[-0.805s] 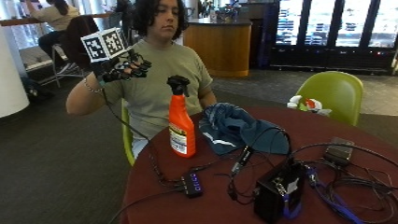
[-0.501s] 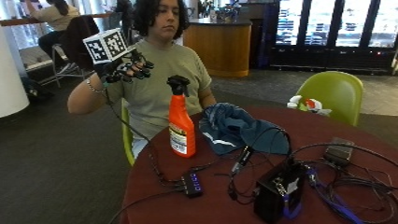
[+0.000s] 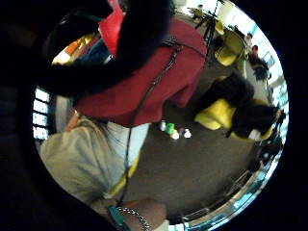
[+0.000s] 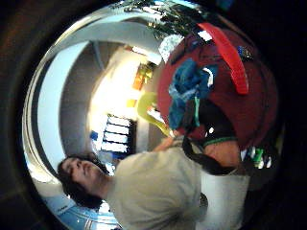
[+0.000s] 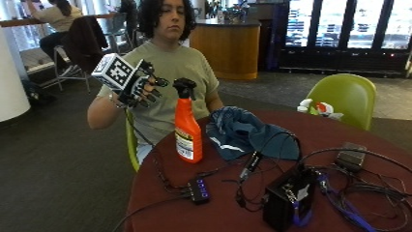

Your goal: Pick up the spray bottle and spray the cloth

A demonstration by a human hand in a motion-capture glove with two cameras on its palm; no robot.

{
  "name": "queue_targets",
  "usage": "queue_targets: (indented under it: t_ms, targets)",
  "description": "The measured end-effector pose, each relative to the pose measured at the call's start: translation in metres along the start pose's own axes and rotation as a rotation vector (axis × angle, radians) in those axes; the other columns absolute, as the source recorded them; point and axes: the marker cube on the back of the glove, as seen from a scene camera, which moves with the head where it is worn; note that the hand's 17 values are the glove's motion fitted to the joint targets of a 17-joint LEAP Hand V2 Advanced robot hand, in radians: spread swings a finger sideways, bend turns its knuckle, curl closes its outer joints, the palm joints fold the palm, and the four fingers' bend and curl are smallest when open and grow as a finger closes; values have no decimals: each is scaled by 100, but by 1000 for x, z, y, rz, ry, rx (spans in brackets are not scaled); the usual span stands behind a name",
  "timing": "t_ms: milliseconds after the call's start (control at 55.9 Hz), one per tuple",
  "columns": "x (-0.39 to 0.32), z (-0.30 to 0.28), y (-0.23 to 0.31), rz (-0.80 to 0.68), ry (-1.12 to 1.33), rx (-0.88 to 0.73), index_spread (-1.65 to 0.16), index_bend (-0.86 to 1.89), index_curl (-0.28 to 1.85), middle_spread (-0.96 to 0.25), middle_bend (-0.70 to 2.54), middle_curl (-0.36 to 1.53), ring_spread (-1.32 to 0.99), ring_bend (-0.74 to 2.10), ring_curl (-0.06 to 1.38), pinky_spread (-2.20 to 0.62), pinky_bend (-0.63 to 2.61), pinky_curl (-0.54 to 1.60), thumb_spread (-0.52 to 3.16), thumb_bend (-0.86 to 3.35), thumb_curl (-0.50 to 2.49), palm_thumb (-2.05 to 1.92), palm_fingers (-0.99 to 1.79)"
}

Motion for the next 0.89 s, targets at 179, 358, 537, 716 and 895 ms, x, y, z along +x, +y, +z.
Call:
queue_targets:
  t_ms: [179,358,537,716,895]
  targets:
    - [-2,15,-23,26,-208,142,-36,13,23,7,19,28,1,41,28,19,46,33,120,11,41,72,46]
    - [1,25,-57,163,-348,392,-32,11,21,8,24,32,2,46,31,16,48,34,121,8,44,75,62]
    - [11,35,-73,74,-426,400,-25,10,21,5,24,35,-3,54,35,5,55,37,122,9,48,85,92]
    - [12,39,-84,168,-443,559,-22,11,24,-3,23,39,-9,61,41,-13,62,41,115,8,53,93,116]
    - [8,55,-98,177,-419,680,-23,18,29,-11,37,48,-14,72,47,-23,75,47,116,3,56,91,133]
